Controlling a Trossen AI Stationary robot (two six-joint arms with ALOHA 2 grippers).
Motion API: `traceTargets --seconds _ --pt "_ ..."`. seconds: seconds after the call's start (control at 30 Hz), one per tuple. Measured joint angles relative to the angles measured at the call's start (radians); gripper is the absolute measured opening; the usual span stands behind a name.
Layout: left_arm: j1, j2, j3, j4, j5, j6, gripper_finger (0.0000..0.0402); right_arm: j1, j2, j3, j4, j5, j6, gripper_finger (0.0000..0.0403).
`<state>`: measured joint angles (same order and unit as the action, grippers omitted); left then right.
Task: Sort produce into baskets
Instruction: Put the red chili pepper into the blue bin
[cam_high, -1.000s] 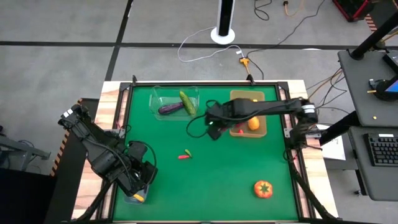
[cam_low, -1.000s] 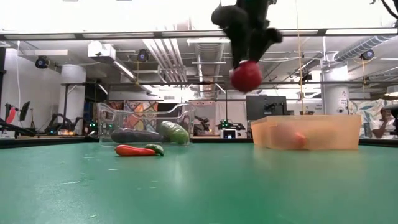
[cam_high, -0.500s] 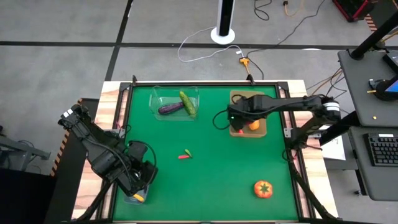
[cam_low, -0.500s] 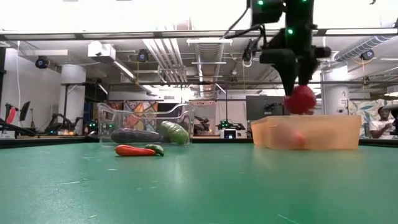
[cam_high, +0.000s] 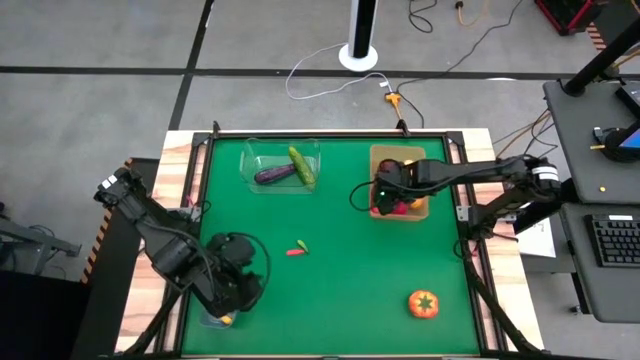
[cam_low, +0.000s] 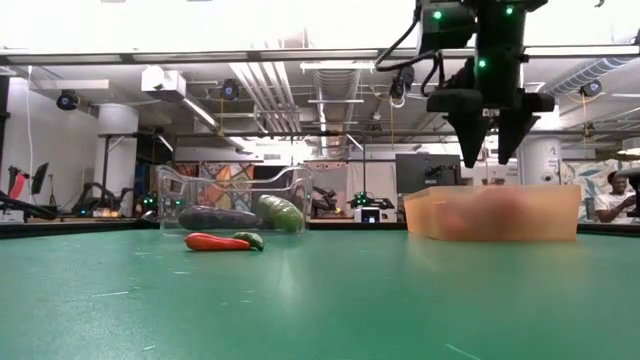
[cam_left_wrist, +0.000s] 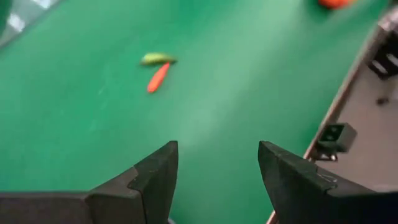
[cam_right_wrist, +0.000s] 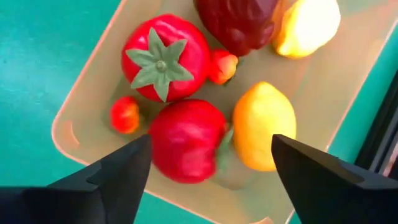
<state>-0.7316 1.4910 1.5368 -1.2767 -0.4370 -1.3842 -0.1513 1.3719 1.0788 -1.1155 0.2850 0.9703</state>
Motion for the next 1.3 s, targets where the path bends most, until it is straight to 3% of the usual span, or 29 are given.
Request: traceTargets --seconds 0.37,0.63,0.97,1.3 --pt "0.181 -0.001 -0.011 0.090 0.015 0.484 0.0205 0.003 -0.083 0.166 -0.001 0.001 -0.018 0.0342" --pt "0.299 -0.001 -0.179 0.433 0.134 0.857 0.0205 0.013 -0.130 0.264 -0.001 0.004 -0.035 0.0343" --pt "0.390 0.001 -0.549 0.764 0.214 0.954 0.0205 0.065 -0.119 0.246 0.017 0.004 -0.025 0.0343" --pt "0.427 0.040 -0.721 0.994 0.272 0.943 0.0205 0.075 -0.096 0.242 0.041 0.004 -0.018 0.0343"
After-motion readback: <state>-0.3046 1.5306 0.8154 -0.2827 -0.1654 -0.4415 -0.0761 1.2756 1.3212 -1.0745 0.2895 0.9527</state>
